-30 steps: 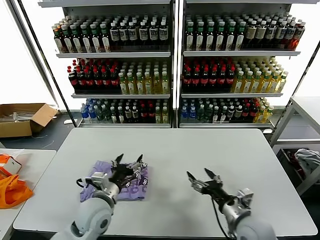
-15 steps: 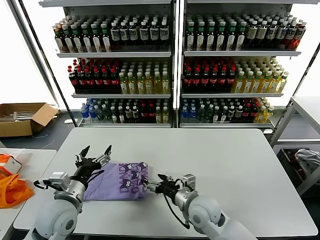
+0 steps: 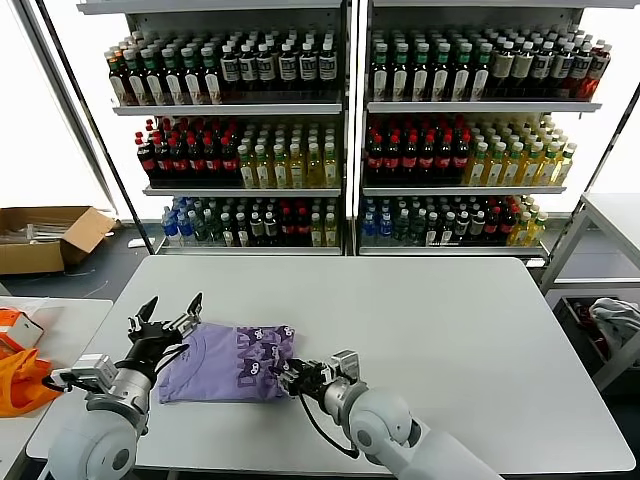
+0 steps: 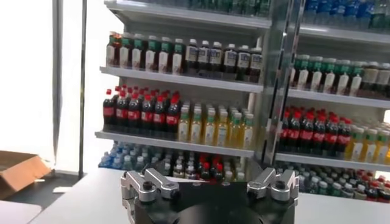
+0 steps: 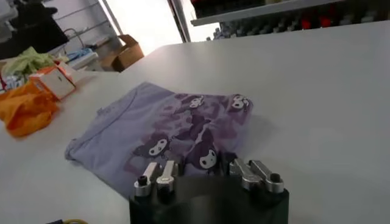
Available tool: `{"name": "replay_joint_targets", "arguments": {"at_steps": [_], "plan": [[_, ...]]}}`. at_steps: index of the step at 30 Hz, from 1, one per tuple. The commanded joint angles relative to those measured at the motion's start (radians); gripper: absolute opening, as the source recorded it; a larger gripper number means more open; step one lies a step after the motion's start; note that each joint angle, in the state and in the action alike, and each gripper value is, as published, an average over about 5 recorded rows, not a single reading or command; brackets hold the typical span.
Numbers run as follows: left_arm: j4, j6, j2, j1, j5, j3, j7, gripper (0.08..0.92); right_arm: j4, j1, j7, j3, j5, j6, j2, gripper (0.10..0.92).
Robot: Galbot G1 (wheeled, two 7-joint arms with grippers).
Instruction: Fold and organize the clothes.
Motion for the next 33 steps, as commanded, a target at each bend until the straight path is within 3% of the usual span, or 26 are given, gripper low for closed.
{"name": "replay_joint_targets", "arguments": {"at_steps": [1,9,12,23,33], "plan": [[0.006,-0.013,-0.009,0.022,-0.005,-0.046,-0.016,0.823,0.007,0.007,0.023,-0.029,-0.118,-0.014,-0.01,0.395],[0.006,-0.016,-0.011,0.021,-0.026,-0.075,-0.04,0.823,0.097,-0.076,-0.008,0.049,-0.163,-0.013,-0.128,0.164],[0.006,-0.016,-0.013,0.022,-0.037,-0.081,-0.044,0.823,0.146,-0.135,-0.024,0.103,-0.179,-0.012,-0.191,0.114],[-0.005,-0.023,-0.037,0.037,-0.033,-0.063,-0.036,0.822,0.282,-0.352,-0.068,0.393,-0.16,-0.012,-0.413,0.109],[-0.042,-0.028,-0.036,0.08,-0.017,-0.047,-0.01,0.822,0.334,-0.453,-0.1,0.533,-0.183,0.004,-0.425,0.13]]}}
